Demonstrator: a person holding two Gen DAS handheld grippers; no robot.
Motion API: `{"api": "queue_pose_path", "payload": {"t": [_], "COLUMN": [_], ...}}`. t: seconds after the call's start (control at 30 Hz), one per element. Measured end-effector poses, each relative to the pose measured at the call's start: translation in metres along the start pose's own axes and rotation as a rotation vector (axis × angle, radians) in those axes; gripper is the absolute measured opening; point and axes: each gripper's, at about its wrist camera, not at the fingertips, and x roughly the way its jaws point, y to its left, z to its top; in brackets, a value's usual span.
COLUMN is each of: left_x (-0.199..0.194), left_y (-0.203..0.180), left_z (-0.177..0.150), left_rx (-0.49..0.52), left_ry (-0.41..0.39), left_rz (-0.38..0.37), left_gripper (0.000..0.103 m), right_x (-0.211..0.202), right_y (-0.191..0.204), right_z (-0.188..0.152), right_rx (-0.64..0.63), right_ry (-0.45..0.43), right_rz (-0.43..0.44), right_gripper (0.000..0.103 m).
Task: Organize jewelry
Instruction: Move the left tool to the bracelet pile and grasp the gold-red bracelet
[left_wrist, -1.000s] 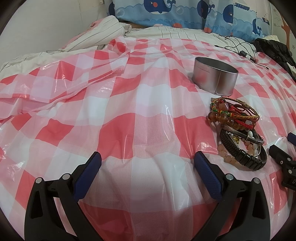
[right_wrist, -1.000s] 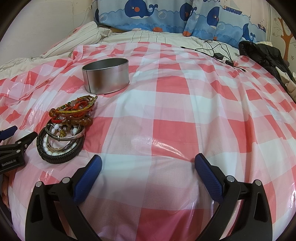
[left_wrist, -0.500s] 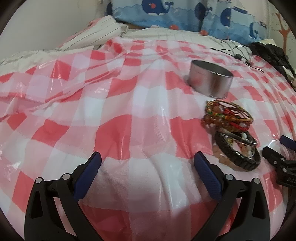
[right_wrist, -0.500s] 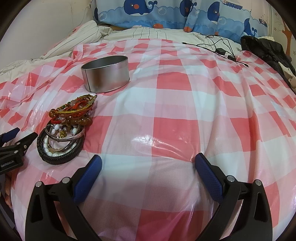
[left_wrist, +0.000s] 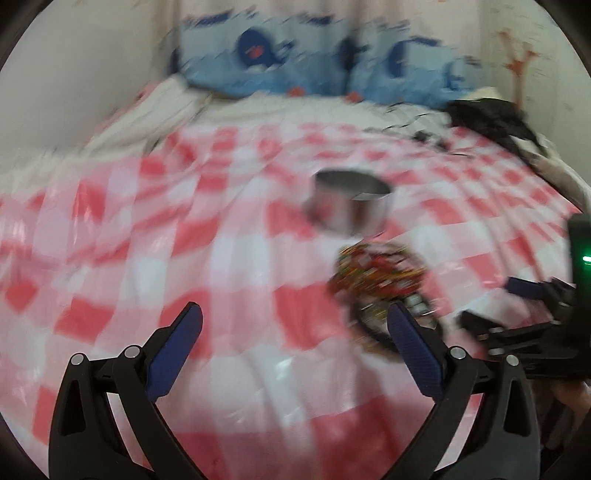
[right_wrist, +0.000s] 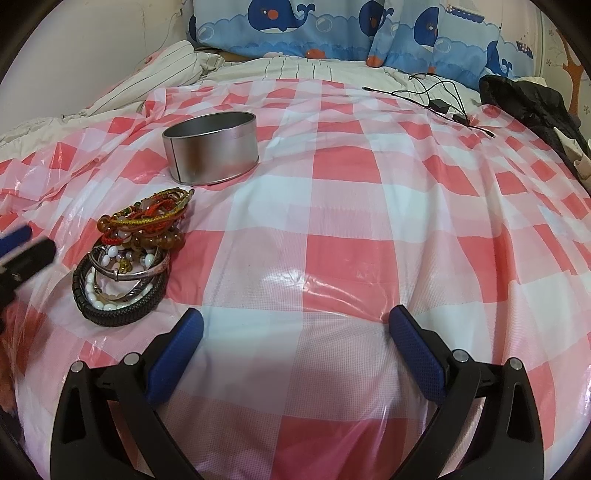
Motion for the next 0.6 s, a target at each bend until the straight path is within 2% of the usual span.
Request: {"api": "queue_pose_path", "payload": {"t": [0.1,0.2,0.27,0.33,0.43,0.6], "left_x": [0.000,0.008,0.012,0.018,0.027,0.040], "left_y": [-0.023,-0.040,-0.047,-0.056,-0.065,-0.064], "left_z": [0.010,0.017,0.018,0.023,0.025,0.025], "left_rx": [0.139,0.219,0.250,0.303,0.373,0.377], "left_ry": [-0.014,-0.012,-0.011,-0.011,0.005,0.038], "left_rz": [-0.058,-0.052,-0.082,-0.116,-0.160,-0.209], "left_gripper": [0.096,0.096,0.094,0.089,0.075,0.061], "right_x": [0.000,0.000,0.000,0.000,0.000,0.001], "right_y": [0.001,0.001,0.001,0.001,0.001,0.001], "right_z": [0.000,0.000,0.000,0.000,0.000,-0.001], "right_rx": [-0.003,-0.005,-0.005,-0.004,-0.005,-0.005], "right_ry": [-0.002,-0.003,-0.003,-0.003,-0.003,-0.001], "right_rz": [-0.005,-0.007,-0.008,-0.007,-0.007,-0.008], "right_gripper": [0.096,0.096,0.096,0.096,0.096,0.096]}}
